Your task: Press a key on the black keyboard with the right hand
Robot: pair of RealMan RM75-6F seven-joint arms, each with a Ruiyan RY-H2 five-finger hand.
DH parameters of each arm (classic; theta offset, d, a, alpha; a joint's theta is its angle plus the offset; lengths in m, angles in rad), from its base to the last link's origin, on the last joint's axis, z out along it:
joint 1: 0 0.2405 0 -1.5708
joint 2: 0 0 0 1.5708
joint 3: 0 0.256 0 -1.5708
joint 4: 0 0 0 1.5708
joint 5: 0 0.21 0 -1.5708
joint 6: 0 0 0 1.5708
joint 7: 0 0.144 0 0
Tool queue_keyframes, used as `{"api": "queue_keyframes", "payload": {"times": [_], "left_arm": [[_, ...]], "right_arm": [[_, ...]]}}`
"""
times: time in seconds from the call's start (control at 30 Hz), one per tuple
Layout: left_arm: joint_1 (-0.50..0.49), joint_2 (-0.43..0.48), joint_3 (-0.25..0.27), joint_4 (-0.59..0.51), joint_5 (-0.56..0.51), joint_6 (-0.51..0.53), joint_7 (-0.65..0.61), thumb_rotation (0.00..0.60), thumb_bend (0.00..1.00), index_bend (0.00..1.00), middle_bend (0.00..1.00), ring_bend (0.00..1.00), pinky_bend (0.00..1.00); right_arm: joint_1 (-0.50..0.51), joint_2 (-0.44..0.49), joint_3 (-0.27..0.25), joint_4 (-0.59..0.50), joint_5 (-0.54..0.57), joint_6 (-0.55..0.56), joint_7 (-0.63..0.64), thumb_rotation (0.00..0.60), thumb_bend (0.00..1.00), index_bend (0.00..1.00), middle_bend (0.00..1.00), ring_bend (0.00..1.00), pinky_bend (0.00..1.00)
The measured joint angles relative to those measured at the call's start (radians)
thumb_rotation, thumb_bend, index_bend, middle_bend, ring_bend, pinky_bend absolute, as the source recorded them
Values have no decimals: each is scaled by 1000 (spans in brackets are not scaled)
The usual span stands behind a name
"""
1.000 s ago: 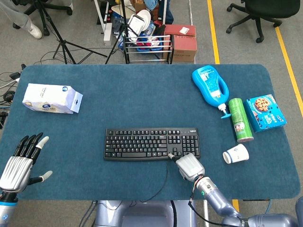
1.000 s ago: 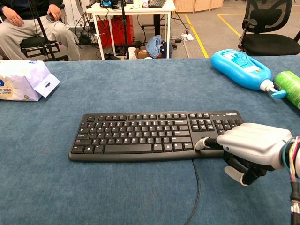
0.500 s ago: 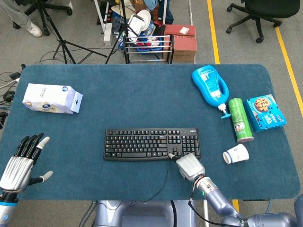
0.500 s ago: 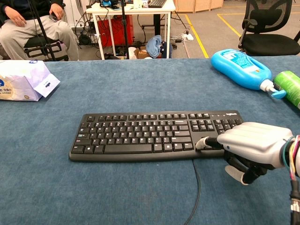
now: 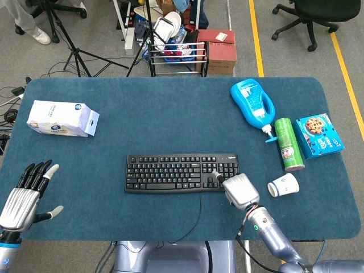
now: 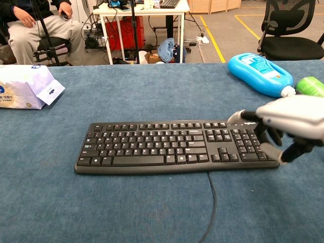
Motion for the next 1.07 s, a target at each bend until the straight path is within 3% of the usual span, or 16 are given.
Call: {"api": "queue_keyframes", "payload": {"times": [0.1, 0.27, 0.53, 0.77, 1.07], "left_arm": [[-1, -1, 0, 1, -2, -4, 1, 600, 0, 0, 0, 0, 0], [-2, -4, 1, 0, -4, -6, 5, 600, 0, 0, 0, 0, 0], [0, -5, 4, -3, 3, -3, 9, 600, 0, 0, 0, 0, 0], [3, -7, 3, -3, 2, 3, 9, 600, 0, 0, 0, 0, 0], [-3, -13, -1, 3, -16, -14, 18, 600, 0, 0, 0, 0, 0]], "right_arm": [[-31, 31, -3, -13, -42, 39, 53, 600, 501, 105, 192, 184, 429], [-109, 88, -31, 0, -202, 137, 201, 600, 437, 25, 17, 21, 334], [-282, 145, -76, 125, -461, 404, 482, 600, 325, 0, 0, 0, 105], [-405, 148, -66, 293, -541, 583, 596, 600, 311, 0, 0, 0, 59], [-448, 144, -30, 372, -520, 567, 667, 600, 311, 0, 0, 0, 38]]}}
